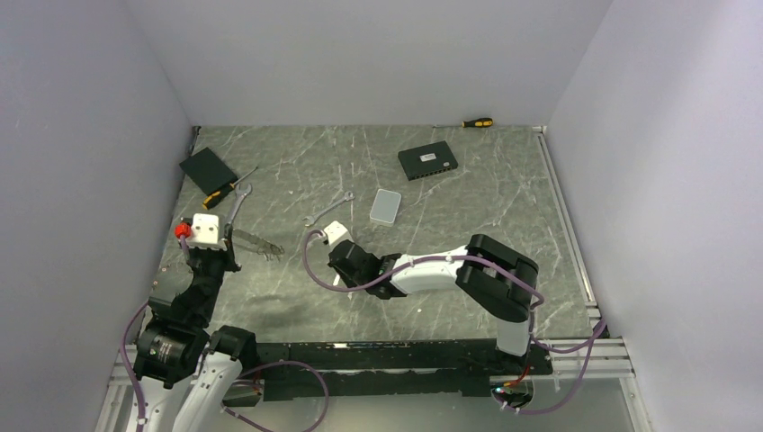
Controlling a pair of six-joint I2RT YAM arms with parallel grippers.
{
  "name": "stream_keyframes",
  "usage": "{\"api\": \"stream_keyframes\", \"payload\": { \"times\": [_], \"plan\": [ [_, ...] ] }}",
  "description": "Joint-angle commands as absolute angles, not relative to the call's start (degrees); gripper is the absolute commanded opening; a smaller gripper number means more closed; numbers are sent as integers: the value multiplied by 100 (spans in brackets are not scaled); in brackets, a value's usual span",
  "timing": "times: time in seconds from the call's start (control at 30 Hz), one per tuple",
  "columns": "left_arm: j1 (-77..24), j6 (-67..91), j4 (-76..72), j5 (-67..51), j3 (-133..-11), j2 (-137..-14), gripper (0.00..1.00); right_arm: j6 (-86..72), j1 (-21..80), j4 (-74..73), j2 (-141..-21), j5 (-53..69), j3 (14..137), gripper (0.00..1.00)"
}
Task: Put the keys on the keyring
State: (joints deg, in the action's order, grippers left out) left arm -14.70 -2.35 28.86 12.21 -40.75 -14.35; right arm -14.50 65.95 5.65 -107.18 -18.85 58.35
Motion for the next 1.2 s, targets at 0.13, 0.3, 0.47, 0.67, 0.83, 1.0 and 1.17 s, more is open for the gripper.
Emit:
{"api": "stream_keyframes", "payload": {
  "times": [0.13, 0.3, 0.47, 0.67, 0.83, 1.0, 1.17],
  "plan": [
    [-1440, -255, 2465, 1124, -4145, -1380, 0, -954, 6618, 1012, -9917, -1938, 5360, 0],
    [-1441, -249, 2460, 1090, -4148, -1358, 0, -482, 6597, 1445, -9187, -1830, 4854, 0],
    [-1437, -255, 2430, 905, -4133, -1339, 0, -98, 6534, 1699, -8453, -1478, 4479, 0],
    [-1441, -369, 2177, -338, -4053, -1415, 0, 1135, 6530, 3008, -7177, -144, 3269, 0],
    [-1441, -450, 1883, -2245, -3987, -1645, 0, 2039, 6530, 3400, -6316, 1107, 2591, 0],
    [-1441, -404, 1651, -3996, -4005, -2112, 0, 2355, 6530, 3323, -5460, 1821, 2290, 0],
    [-1442, -82, 1118, -5850, -3938, -2763, 0, 2377, 6530, 2804, -4913, 2236, 2409, 0]
  ]
}}
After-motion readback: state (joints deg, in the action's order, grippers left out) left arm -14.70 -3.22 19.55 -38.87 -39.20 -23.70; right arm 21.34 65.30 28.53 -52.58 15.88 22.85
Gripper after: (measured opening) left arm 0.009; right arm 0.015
